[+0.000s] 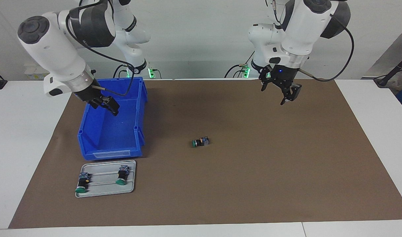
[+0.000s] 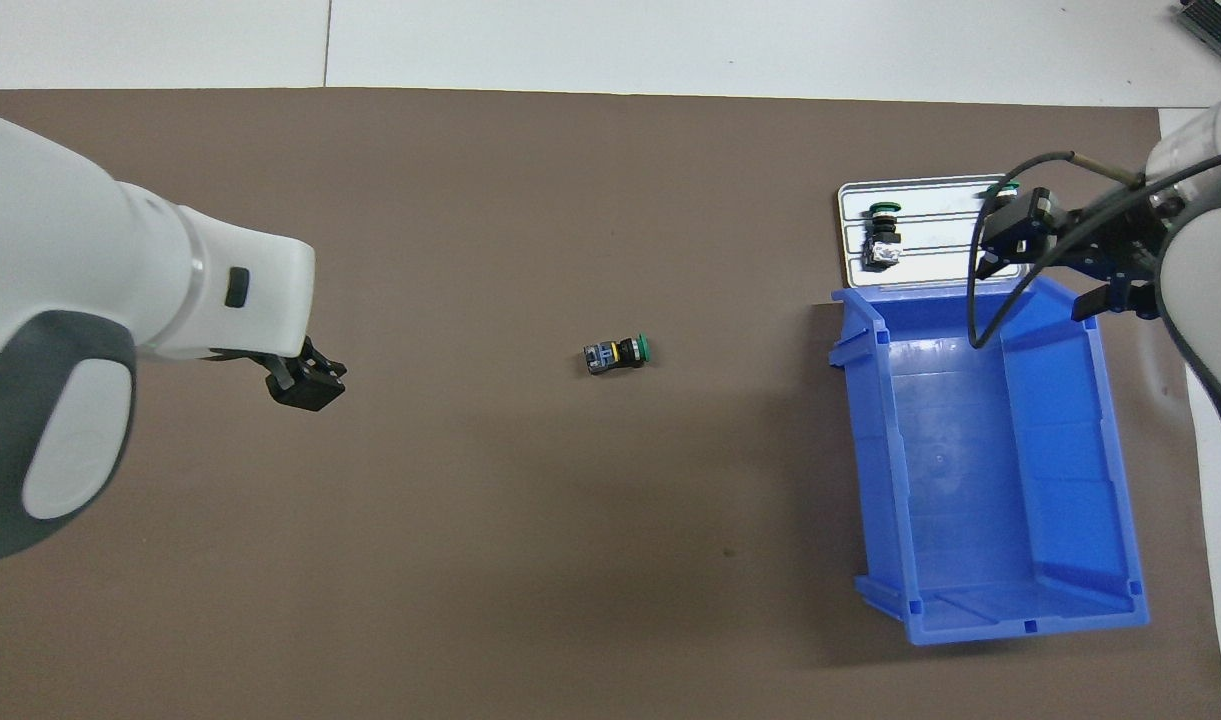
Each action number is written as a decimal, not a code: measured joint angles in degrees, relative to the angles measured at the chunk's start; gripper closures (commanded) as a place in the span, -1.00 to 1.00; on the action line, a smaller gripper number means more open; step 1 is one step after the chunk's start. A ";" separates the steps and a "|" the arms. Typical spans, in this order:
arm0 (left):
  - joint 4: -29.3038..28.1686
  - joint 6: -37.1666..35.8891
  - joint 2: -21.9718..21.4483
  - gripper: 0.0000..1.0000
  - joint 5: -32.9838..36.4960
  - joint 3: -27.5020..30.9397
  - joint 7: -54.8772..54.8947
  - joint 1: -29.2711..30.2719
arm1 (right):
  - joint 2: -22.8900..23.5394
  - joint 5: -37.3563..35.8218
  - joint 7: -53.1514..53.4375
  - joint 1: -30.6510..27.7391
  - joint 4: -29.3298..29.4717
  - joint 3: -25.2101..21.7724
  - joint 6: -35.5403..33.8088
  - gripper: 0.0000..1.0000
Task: Place and press button with both arms
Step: 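Withdraw the right gripper to the bin while the left gripper approaches the button, then grasp the green-capped button with the left gripper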
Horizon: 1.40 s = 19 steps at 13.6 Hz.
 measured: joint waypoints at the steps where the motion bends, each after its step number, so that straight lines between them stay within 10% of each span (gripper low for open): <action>1: -0.53 1.78 1.28 -0.94 0.00 0.00 1.10 -1.68 | -2.42 -0.13 -0.13 0.17 -2.04 0.46 0.00 -0.89; 6: -1.60 15.83 10.07 -0.94 0.00 -0.02 0.82 -8.42 | -8.12 -3.75 -0.60 4.78 -7.50 1.06 1.79 -0.95; 14: 6.09 18.14 23.13 -0.85 0.08 0.21 -4.90 -14.70 | -7.98 -3.76 -14.71 -0.49 -8.50 0.07 7.33 -0.95; 19: 9.02 20.77 28.78 -0.82 0.36 0.36 -6.62 -16.08 | -5.14 -3.73 -14.95 -0.49 -0.99 0.14 2.88 -0.95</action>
